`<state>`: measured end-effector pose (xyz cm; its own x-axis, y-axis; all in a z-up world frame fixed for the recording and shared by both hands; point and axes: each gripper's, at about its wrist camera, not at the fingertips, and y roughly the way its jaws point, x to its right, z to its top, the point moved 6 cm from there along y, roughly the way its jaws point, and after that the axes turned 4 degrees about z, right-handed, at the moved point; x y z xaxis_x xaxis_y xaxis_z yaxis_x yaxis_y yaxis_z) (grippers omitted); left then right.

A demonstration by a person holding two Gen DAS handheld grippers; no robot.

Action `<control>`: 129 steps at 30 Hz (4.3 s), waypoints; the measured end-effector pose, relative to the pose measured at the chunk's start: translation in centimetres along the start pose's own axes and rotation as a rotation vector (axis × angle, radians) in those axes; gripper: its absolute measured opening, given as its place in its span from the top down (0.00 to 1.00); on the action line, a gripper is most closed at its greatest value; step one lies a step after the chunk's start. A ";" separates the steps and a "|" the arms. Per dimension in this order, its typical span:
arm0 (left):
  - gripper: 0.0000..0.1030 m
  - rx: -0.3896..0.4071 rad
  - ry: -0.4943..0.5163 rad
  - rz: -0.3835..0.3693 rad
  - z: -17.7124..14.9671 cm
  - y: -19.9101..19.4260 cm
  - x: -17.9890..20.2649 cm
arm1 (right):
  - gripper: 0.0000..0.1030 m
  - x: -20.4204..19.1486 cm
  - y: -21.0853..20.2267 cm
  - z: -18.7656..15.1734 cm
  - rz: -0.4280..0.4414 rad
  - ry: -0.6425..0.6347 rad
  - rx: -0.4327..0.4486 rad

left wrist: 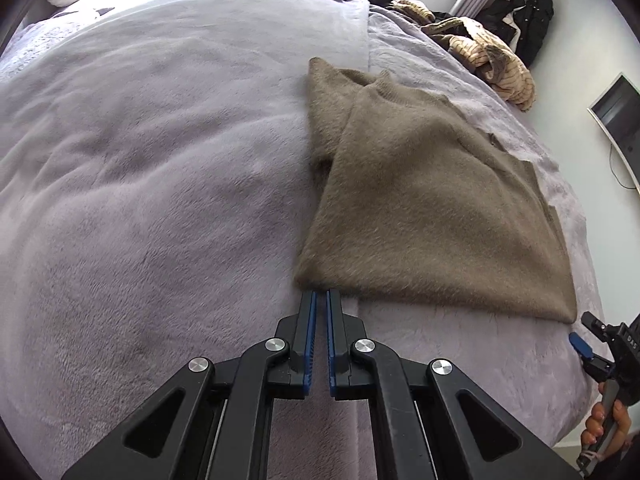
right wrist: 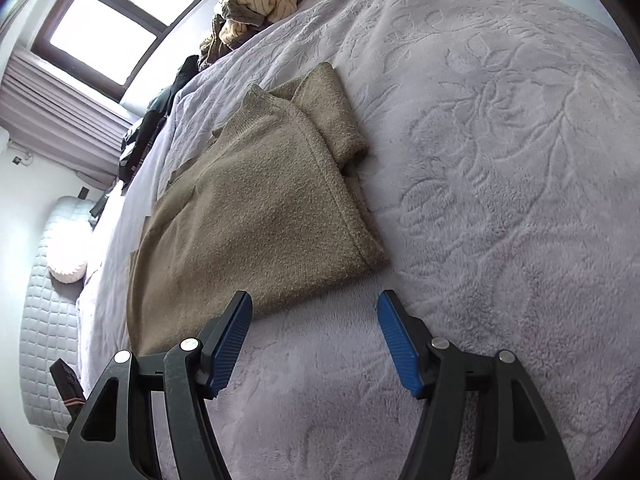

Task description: Fold small clothes

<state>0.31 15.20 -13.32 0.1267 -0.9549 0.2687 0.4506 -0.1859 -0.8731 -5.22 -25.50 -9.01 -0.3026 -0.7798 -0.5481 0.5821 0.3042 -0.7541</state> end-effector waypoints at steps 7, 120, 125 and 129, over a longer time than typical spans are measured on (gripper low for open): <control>0.94 0.010 -0.003 0.019 -0.1 -0.9 -0.5 | 0.32 -2.4 -0.3 -0.6 0.011 -0.036 -0.006; 0.72 0.112 0.923 0.030 7.8 5.0 39.4 | 0.90 -2.2 8.4 9.4 0.350 0.046 -0.117; 0.49 0.054 0.934 -0.020 5.7 7.4 41.3 | 0.90 0.5 9.0 9.1 0.454 0.165 -0.113; 0.48 0.042 0.884 -0.111 6.2 5.6 40.8 | 0.90 0.5 9.6 9.6 0.487 0.183 -0.114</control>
<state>13.54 -23.38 -4.73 -0.6394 -0.7650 -0.0764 0.4542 -0.2957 -0.8404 7.51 -28.26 -13.07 -0.1502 -0.4283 -0.8911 0.6054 0.6727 -0.4254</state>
